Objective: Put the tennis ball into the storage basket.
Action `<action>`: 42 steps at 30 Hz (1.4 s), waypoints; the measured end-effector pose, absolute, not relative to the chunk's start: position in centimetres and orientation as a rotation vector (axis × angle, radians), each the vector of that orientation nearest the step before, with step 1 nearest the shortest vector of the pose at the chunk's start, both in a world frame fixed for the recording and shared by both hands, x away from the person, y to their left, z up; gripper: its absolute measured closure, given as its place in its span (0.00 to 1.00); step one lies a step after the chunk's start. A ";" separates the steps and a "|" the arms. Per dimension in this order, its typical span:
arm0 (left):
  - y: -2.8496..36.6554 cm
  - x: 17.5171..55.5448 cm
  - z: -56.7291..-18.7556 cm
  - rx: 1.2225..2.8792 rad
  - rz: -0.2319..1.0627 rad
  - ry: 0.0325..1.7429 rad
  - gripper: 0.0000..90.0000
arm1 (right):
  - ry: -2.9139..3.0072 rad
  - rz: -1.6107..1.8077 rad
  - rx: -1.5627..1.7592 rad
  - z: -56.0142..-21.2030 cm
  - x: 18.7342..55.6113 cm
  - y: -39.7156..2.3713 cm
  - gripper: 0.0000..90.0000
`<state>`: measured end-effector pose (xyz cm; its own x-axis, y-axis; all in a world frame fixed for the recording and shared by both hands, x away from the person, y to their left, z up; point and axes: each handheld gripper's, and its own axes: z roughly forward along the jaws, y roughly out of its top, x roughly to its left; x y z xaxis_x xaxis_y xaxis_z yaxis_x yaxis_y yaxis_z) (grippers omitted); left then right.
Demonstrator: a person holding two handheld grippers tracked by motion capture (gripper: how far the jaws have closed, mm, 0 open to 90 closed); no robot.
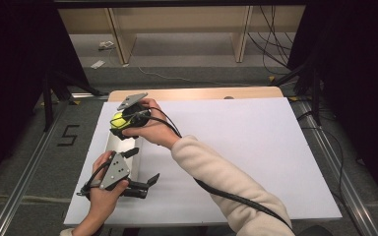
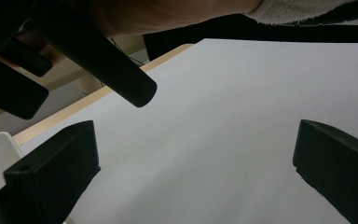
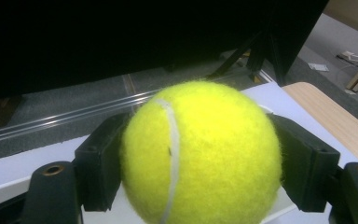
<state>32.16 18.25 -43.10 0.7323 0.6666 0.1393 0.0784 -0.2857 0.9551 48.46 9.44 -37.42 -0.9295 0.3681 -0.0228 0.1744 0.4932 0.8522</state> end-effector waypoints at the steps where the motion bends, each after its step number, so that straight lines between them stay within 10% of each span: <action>1: 18.2 32.2 -43.1 1.791 0.641 0.585 0.00 | 2.537 1.411 0.465 -37.5 48.5 9.5 0.29; 42: 18.2 32.2 -43.1 1.798 0.639 0.582 0.00 | 2.583 1.385 0.473 -38.9 49.0 10.1 0.29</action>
<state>32.15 18.20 -43.13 0.7351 0.6631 0.1413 0.0798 -0.2915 0.9532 48.95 10.12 -38.92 -0.9347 0.3554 -0.0025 0.1946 0.5177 0.8331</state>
